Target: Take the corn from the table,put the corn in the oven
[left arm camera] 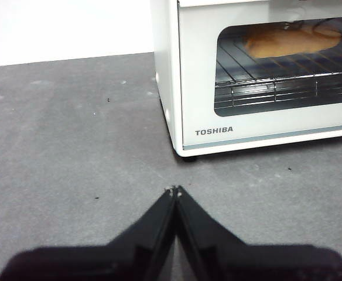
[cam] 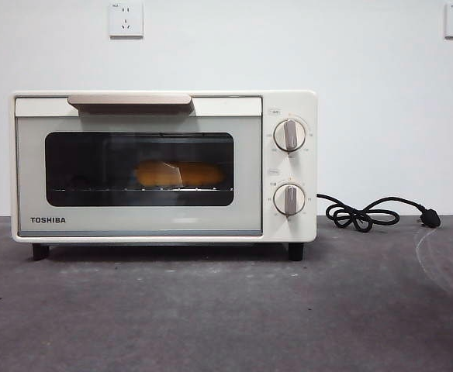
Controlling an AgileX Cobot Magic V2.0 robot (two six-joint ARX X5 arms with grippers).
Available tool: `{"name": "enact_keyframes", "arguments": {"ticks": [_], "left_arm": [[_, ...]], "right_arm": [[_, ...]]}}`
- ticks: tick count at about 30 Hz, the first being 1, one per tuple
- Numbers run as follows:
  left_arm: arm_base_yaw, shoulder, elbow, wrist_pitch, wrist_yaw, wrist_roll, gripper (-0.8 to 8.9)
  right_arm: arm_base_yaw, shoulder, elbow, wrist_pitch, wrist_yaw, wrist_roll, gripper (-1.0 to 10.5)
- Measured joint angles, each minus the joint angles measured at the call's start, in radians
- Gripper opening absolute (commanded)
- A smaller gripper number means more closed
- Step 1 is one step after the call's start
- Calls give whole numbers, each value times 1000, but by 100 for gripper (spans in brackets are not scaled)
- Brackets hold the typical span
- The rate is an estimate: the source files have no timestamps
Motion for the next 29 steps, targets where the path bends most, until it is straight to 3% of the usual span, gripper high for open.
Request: {"name": "enact_keyframes", "arguments": {"ticks": [9, 29], "left_arm": [[0, 6, 0, 0, 0, 0, -4], [0, 11, 0, 0, 0, 0, -4]], "right_arm": [[0, -1, 0, 0, 17, 60, 1], [0, -1, 0, 0, 31, 67, 1]]}}
